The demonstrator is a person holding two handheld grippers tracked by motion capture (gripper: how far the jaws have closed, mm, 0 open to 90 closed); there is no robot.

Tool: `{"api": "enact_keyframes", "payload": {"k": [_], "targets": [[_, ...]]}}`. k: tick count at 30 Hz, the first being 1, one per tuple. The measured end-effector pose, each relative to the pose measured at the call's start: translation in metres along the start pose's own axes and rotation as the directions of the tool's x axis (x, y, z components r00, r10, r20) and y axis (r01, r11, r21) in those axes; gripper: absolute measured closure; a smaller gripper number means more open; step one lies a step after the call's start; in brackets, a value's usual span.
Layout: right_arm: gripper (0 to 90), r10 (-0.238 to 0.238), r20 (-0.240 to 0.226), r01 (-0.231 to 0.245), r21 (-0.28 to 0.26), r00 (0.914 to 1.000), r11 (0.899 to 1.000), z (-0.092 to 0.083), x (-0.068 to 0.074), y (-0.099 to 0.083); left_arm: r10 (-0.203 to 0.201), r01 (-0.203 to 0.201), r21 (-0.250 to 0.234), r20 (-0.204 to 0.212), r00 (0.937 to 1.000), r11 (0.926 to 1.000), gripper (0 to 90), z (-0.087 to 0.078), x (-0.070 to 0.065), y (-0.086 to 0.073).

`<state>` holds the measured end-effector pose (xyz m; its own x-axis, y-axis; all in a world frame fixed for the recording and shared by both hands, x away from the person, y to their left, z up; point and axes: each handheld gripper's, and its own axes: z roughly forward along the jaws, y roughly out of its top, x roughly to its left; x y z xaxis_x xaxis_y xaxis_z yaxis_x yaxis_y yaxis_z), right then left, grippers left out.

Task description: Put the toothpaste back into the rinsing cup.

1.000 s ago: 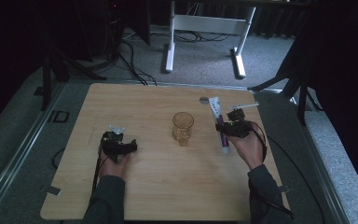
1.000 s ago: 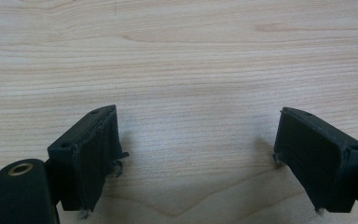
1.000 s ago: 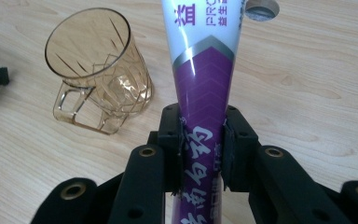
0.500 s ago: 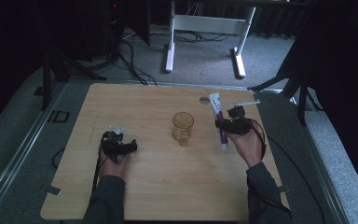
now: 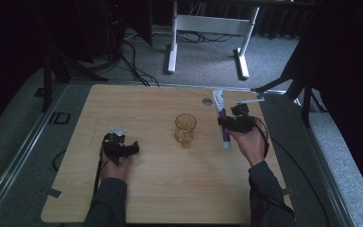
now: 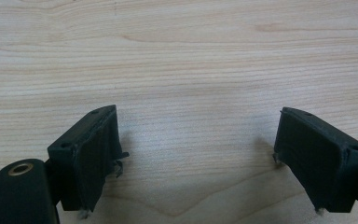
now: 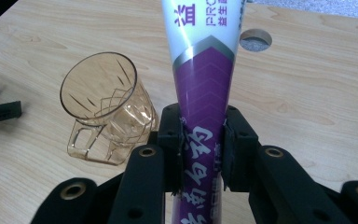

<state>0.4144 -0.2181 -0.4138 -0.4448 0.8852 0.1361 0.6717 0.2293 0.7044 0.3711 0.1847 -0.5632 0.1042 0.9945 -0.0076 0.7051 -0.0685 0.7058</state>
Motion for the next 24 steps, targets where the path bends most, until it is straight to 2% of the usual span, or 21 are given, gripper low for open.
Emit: {"api": "enact_keyframes", "payload": {"k": [24], "targets": [[73.1,0.053,-0.009,-0.053,-0.054,0.9986,0.997,-0.001,-0.001,0.013,0.000,0.000,0.000,0.000,1.0000,1.0000,14.1,0.000,0.000,0.000]]}}
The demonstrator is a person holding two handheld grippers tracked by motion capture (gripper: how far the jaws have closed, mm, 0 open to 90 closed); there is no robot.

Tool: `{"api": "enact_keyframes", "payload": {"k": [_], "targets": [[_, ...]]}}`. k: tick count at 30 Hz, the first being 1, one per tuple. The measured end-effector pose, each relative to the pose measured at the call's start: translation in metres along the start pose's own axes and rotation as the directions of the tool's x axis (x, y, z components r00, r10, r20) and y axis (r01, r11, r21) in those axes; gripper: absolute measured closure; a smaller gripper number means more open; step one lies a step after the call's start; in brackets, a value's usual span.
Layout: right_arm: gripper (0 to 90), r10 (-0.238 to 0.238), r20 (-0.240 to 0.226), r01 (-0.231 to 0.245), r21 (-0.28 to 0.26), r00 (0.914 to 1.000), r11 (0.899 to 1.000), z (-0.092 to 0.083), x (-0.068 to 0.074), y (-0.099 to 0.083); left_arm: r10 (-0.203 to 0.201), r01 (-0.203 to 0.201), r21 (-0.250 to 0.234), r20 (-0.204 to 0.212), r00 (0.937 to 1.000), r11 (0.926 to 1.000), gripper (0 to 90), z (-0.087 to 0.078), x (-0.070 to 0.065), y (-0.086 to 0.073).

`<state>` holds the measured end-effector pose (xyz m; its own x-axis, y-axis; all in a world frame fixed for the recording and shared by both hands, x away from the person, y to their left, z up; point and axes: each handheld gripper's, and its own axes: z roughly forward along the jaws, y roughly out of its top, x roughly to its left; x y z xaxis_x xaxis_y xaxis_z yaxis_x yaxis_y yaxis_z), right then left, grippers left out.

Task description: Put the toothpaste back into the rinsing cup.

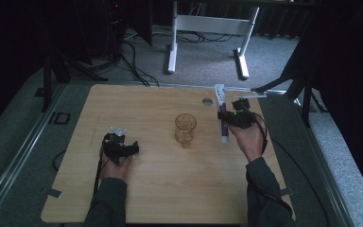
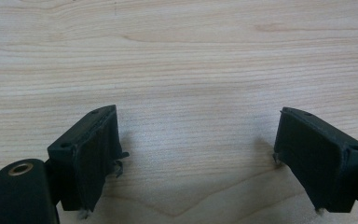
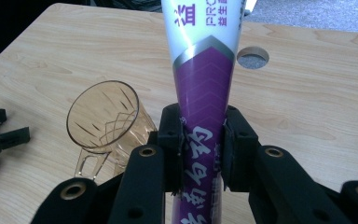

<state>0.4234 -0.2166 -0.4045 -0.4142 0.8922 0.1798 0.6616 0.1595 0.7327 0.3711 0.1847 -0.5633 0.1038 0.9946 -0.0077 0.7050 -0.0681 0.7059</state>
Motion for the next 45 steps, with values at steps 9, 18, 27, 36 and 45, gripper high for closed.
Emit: {"api": "enact_keyframes", "payload": {"k": [9,18,27,36,45], "targets": [[73.1,0.009,-0.013,-0.009,-0.015,0.9999,1.000,0.002,0.002,0.004,0.000,0.000,0.000,0.000,1.0000,1.0000,14.1,0.000,0.000,0.000],[73.1,0.020,-0.009,-0.020,-0.024,0.9998,1.000,0.004,0.000,0.007,0.000,0.000,0.000,0.000,1.0000,1.0000,14.2,0.000,0.000,0.000],[73.0,0.018,-0.009,-0.019,-0.030,0.9998,0.999,0.008,0.000,0.010,0.000,0.000,0.000,0.000,1.0000,1.0000,14.1,0.000,0.000,0.000],[73.0,0.020,-0.016,-0.020,-0.040,0.9997,0.999,0.010,0.003,0.014,0.000,0.000,0.000,0.000,1.0000,1.0000,14.1,0.000,0.000,0.000],[73.1,0.009,-0.011,-0.009,-0.051,0.9999,0.999,0.012,0.006,0.018,0.000,0.000,0.000,0.000,1.0000,1.0000,14.1,0.000,0.000,0.000]]}}
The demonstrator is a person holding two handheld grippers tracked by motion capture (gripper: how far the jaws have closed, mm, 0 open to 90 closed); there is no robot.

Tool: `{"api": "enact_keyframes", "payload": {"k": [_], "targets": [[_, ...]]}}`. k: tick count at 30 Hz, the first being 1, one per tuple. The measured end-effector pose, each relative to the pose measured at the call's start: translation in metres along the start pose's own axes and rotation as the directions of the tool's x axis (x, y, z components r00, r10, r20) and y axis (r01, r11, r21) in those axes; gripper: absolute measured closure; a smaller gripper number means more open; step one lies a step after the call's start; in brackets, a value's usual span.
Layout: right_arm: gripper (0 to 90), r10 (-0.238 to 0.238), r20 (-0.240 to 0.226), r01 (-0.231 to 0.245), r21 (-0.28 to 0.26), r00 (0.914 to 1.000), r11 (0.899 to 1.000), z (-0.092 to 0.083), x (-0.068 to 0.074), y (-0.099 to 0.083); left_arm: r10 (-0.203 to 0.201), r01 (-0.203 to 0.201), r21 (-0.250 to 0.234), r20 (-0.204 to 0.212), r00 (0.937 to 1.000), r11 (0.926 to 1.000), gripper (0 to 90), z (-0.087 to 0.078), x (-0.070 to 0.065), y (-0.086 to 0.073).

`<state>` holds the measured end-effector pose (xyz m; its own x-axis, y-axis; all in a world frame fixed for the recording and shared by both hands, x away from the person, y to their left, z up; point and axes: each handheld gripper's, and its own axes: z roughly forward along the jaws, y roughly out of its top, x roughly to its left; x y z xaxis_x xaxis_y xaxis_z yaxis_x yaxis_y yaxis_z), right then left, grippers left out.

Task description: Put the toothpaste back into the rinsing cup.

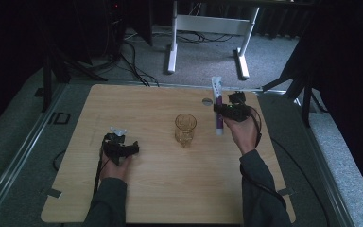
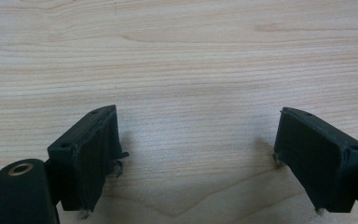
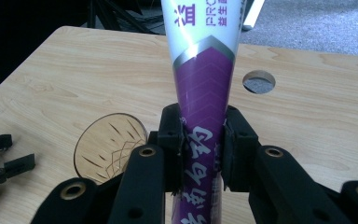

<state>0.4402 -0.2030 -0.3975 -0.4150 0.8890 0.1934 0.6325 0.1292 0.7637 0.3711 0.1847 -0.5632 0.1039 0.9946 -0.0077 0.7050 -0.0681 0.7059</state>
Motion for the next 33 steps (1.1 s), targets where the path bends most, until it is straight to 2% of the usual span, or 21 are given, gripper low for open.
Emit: {"api": "enact_keyframes", "payload": {"k": [19,33], "targets": [[73.1,-0.015,0.008,0.015,-0.021,0.9999,1.000,0.007,0.005,0.004,0.002,-0.002,0.000,0.003,1.0000,1.0000,14.2,0.000,0.000,0.000],[73.1,-0.013,-0.005,0.013,-0.040,0.9999,0.999,0.014,0.010,0.007,0.003,-0.003,0.001,0.003,1.0000,1.0000,14.2,0.000,0.000,0.000]]}}
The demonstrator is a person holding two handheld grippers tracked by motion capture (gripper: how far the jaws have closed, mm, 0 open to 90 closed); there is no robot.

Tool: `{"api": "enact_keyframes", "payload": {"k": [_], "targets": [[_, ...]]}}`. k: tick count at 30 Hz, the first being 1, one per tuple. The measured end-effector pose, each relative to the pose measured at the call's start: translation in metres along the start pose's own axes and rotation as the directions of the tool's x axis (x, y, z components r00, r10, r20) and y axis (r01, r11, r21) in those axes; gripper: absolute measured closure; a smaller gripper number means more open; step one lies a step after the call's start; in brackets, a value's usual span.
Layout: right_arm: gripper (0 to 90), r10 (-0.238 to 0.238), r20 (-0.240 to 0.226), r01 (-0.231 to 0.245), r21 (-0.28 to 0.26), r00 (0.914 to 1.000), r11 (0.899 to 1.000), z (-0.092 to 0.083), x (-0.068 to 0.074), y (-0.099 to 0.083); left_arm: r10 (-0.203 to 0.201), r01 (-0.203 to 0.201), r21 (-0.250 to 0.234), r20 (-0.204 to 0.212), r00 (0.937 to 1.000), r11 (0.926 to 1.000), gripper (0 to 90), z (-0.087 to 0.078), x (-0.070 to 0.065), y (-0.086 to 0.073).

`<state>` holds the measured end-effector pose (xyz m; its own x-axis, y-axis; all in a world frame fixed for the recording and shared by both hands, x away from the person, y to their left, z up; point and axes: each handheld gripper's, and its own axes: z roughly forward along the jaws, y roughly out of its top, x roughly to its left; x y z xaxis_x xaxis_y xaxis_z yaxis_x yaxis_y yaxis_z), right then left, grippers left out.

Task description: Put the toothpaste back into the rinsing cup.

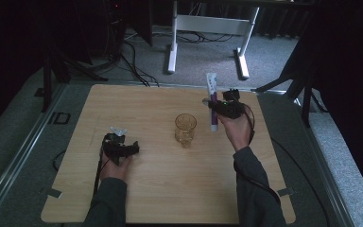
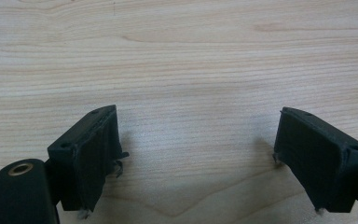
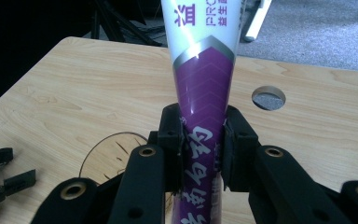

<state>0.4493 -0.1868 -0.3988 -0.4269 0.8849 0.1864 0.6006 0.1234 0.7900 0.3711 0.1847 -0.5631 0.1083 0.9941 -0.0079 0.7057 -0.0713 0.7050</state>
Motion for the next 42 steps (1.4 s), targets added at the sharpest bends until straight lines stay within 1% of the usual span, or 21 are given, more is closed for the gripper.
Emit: {"api": "enact_keyframes", "payload": {"k": [2,6,11,17,20,24,29,42], "targets": [[73.1,-0.001,0.000,0.001,-0.003,1.0000,1.000,0.000,0.000,0.000,0.001,-0.001,0.000,0.000,1.0000,1.0000,14.2,0.000,0.000,0.000],[73.1,0.013,-0.016,-0.013,-0.006,0.9998,1.000,0.002,-0.001,0.001,0.001,-0.001,0.001,0.000,1.0000,1.0000,14.2,0.000,0.000,0.000],[73.1,0.021,-0.023,-0.022,-0.014,0.9995,1.000,0.001,-0.002,0.002,0.000,0.000,0.000,0.000,1.0000,1.0000,14.2,0.000,0.000,0.000],[73.1,0.024,-0.022,-0.024,-0.018,0.9995,1.000,0.002,-0.004,0.002,0.000,0.000,-0.001,0.000,1.0000,1.0000,14.2,0.000,0.000,0.000],[73.1,0.029,-0.031,-0.030,-0.018,0.9991,0.999,0.004,-0.003,0.002,0.001,-0.001,0.000,0.000,1.0000,1.0000,14.2,0.000,0.000,0.000],[73.1,0.028,-0.030,-0.028,-0.019,0.9992,0.999,0.006,-0.003,0.002,0.000,0.000,0.000,0.000,1.0000,1.0000,14.1,0.000,0.000,0.000],[73.1,0.036,-0.036,-0.037,-0.024,0.9987,0.999,0.008,-0.003,0.001,0.000,0.000,0.000,0.000,1.0000,1.0000,14.1,0.000,0.000,0.000],[73.0,0.030,-0.034,-0.031,-0.022,0.9990,0.999,0.013,-0.002,0.001,0.003,-0.003,0.002,0.000,1.0000,1.0000,14.2,0.000,0.000,0.000]]}}
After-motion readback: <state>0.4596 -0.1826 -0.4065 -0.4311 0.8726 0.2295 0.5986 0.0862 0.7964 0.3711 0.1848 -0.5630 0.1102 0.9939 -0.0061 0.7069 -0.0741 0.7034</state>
